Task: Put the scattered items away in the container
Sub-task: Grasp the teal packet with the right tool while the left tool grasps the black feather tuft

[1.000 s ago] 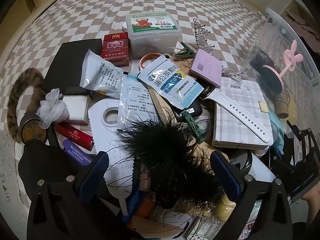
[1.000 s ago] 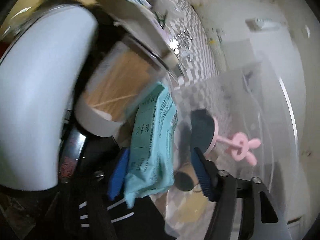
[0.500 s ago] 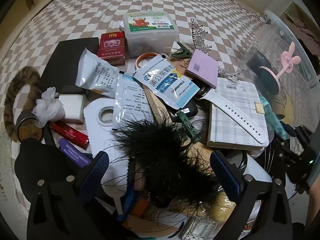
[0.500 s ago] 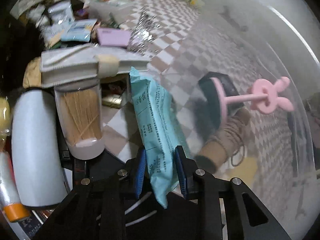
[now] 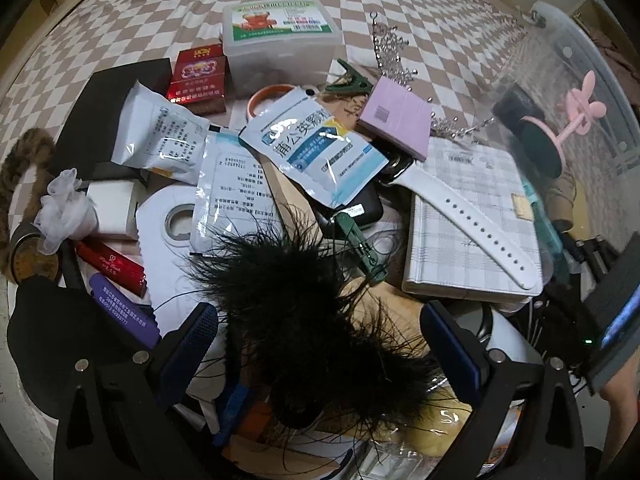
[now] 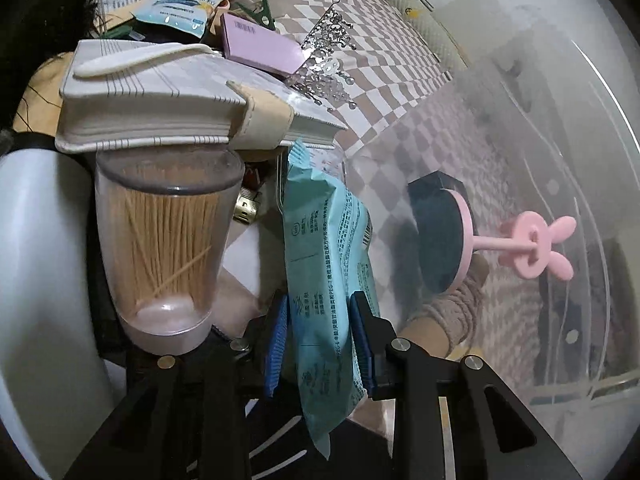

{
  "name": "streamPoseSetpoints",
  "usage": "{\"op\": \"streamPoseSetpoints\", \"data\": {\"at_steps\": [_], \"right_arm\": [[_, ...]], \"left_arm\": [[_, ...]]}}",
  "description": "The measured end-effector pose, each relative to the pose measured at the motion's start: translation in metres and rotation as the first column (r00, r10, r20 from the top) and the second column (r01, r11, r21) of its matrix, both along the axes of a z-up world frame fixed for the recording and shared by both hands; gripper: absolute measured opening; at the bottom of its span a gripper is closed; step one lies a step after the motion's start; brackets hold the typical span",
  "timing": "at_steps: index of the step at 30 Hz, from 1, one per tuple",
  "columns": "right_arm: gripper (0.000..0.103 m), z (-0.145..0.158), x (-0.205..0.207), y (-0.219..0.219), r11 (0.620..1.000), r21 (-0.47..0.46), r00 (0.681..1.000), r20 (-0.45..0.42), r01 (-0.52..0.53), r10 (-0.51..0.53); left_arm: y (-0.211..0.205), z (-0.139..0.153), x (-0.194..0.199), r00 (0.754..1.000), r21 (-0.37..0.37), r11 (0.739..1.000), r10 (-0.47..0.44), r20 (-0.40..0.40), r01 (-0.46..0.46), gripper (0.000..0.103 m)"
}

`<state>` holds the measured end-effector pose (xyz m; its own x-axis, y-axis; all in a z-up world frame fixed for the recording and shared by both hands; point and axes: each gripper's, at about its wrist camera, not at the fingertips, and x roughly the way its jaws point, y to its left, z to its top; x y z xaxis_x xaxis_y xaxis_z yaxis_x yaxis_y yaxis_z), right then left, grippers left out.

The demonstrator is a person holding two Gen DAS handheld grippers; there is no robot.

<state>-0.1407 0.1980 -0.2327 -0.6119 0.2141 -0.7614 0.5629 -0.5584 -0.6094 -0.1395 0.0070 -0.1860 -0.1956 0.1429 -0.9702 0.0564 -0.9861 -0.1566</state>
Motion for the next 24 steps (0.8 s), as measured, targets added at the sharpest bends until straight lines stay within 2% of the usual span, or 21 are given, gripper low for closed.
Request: {"op": "streamPoseSetpoints", "data": {"at_steps": [2, 7, 9, 11, 12, 13, 14, 15, 17, 20, 21, 24], "right_arm": [[0.029, 0.008, -0.003, 0.004, 1.0, -0.012, 1.0, -0.018, 0.018, -0.018], [0.03, 0.028, -0.016, 0.027, 0.988, -0.112, 0.995, -0.008, 0.101, -0.103], [0.03, 0.033, -0.021, 0.035, 0.982, -0.142, 0.992, -0.001, 0.125, -0.127], [0.03, 0.034, -0.024, 0.039, 0.98, -0.151, 0.991, -0.002, 0.133, -0.135], [0.03, 0.035, -0.024, 0.041, 0.978, -0.157, 0.99, 0.0, 0.139, -0.141], [0.03, 0.035, -0.025, 0.043, 0.975, -0.166, 0.989, 0.006, 0.146, -0.147], [0.03, 0.036, -0.026, 0.045, 0.973, -0.176, 0.988, 0.012, 0.152, -0.153], [0.029, 0.036, -0.026, 0.046, 0.969, -0.186, 0.987, 0.022, 0.16, -0.159], [0.028, 0.041, -0.02, 0.047, 0.96, -0.213, 0.983, 0.05, 0.183, -0.177], [0.022, 0.049, -0.019, 0.054, 0.922, -0.3, 0.968, 0.121, 0.245, -0.218], [0.017, 0.051, -0.02, 0.057, 0.906, -0.33, 0.962, 0.146, 0.267, -0.23], [0.008, 0.055, -0.018, 0.064, 0.869, -0.385, 0.948, 0.197, 0.311, -0.251]], "left_arm": [[0.001, -0.004, 0.0, 1.0, -0.02, 1.0, -0.01, 0.007, 0.01, 0.101], [0.001, -0.014, -0.001, 0.999, -0.077, 0.996, -0.032, 0.018, 0.033, 0.1], [-0.001, -0.017, -0.001, 0.999, -0.075, 0.996, -0.036, 0.024, 0.037, 0.082], [-0.003, -0.021, -0.001, 0.998, -0.067, 0.997, -0.045, 0.04, 0.048, 0.069], [-0.003, -0.022, -0.001, 0.997, -0.063, 0.996, -0.055, 0.049, 0.058, 0.057], [-0.002, -0.022, 0.0, 0.996, -0.064, 0.995, -0.072, 0.047, 0.075, 0.054], [-0.001, -0.021, 0.0, 0.995, -0.046, 0.995, -0.088, 0.044, 0.09, 0.043], [0.0, -0.019, 0.001, 0.994, -0.029, 0.995, -0.097, 0.041, 0.098, 0.028], [0.003, -0.014, 0.004, 0.993, -0.019, 0.993, -0.115, 0.032, 0.116, 0.025], [0.002, -0.008, 0.009, 0.991, -0.023, 0.99, -0.135, 0.015, 0.136, 0.024], [-0.001, -0.006, 0.011, 0.991, -0.013, 0.991, -0.132, 0.011, 0.132, 0.023], [-0.008, 0.0, 0.017, 0.992, 0.01, 0.992, -0.126, -0.006, 0.126, 0.022]]}}
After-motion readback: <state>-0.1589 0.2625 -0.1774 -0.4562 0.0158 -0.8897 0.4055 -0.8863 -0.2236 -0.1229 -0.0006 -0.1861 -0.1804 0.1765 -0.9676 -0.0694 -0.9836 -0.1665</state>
